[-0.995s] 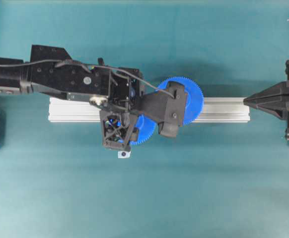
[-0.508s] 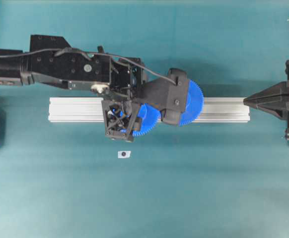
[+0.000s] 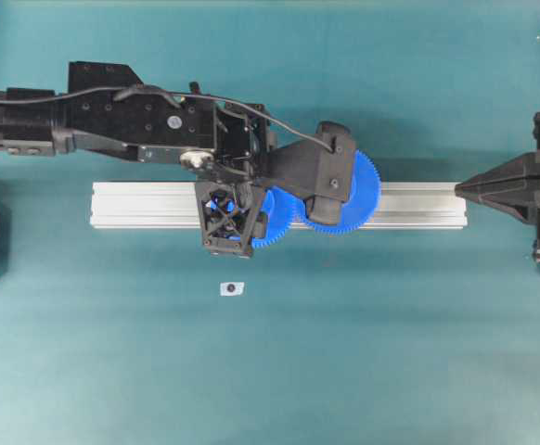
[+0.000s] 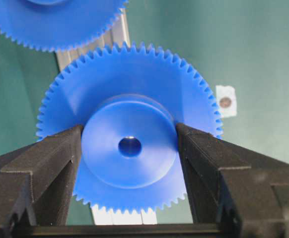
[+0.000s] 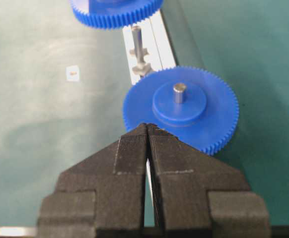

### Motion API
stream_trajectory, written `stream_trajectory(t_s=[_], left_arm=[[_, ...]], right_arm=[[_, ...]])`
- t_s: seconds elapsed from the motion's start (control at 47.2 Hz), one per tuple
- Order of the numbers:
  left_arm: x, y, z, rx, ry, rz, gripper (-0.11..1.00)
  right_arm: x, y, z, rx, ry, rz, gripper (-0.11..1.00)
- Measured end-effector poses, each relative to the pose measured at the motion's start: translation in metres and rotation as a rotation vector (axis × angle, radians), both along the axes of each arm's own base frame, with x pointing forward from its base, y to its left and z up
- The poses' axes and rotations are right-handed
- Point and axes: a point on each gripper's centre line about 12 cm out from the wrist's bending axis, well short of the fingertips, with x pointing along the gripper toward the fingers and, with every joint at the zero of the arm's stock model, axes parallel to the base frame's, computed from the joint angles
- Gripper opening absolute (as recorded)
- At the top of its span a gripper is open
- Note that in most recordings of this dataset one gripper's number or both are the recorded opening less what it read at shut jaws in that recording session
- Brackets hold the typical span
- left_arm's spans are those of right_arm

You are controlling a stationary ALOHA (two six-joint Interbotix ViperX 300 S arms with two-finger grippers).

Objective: Find the location of the shaft and insert the small gear.
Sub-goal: 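Carry the gear over the empty left shaft on the rail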

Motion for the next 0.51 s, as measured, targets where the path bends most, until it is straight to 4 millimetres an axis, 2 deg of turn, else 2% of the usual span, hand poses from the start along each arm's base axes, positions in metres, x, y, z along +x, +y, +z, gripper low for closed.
stream_trajectory(t_s=[0.508], left_arm=[[0.006, 0.0, -0.016, 0.0, 0.006, -0.001, 0.63]], right_arm=[[0.0, 0.0, 0.0, 0.0, -0.002, 0.0, 0.01]])
